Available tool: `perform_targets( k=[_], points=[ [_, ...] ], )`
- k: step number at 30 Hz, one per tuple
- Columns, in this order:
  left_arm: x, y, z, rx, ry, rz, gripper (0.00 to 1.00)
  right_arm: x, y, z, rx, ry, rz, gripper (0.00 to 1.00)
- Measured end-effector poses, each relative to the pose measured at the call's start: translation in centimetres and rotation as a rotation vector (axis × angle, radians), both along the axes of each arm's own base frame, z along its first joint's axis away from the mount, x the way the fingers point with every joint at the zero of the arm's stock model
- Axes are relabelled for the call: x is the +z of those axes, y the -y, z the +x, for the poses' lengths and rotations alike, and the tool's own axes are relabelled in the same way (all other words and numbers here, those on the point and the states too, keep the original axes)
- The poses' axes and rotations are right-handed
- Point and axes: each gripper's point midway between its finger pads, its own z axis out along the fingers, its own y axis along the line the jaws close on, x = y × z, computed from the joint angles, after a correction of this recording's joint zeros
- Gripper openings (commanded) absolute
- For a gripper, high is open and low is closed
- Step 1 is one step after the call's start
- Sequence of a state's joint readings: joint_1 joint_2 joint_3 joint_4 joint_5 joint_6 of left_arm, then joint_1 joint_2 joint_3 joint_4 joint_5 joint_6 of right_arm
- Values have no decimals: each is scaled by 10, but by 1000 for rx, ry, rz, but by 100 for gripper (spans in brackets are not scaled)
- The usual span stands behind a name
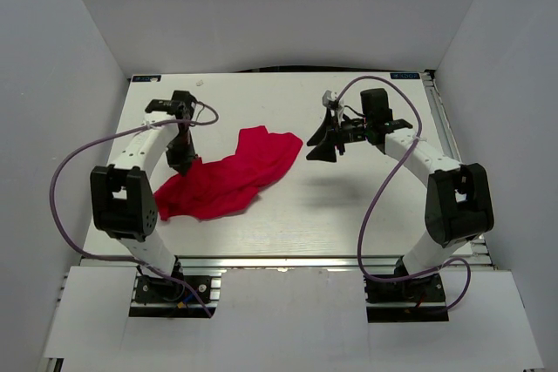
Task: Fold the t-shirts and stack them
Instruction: Flatten out the tshirt
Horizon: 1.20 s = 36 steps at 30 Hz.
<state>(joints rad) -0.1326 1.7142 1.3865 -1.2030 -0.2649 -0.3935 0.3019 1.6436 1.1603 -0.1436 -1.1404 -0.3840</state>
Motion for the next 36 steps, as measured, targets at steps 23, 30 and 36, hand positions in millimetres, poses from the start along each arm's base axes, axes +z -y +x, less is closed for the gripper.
perform_targets(
  k=[23,30,36],
  points=[
    [92,30,46,29,363,-272,0,-3,-10,-3,13,-11,-26,64],
    [33,23,47,39,239,-276,0,-11,-12,-2,9,-42,-38,64],
    [0,29,64,5,193,-298,0,-11,-12,-2,6,-44,-40,64]
  ],
)
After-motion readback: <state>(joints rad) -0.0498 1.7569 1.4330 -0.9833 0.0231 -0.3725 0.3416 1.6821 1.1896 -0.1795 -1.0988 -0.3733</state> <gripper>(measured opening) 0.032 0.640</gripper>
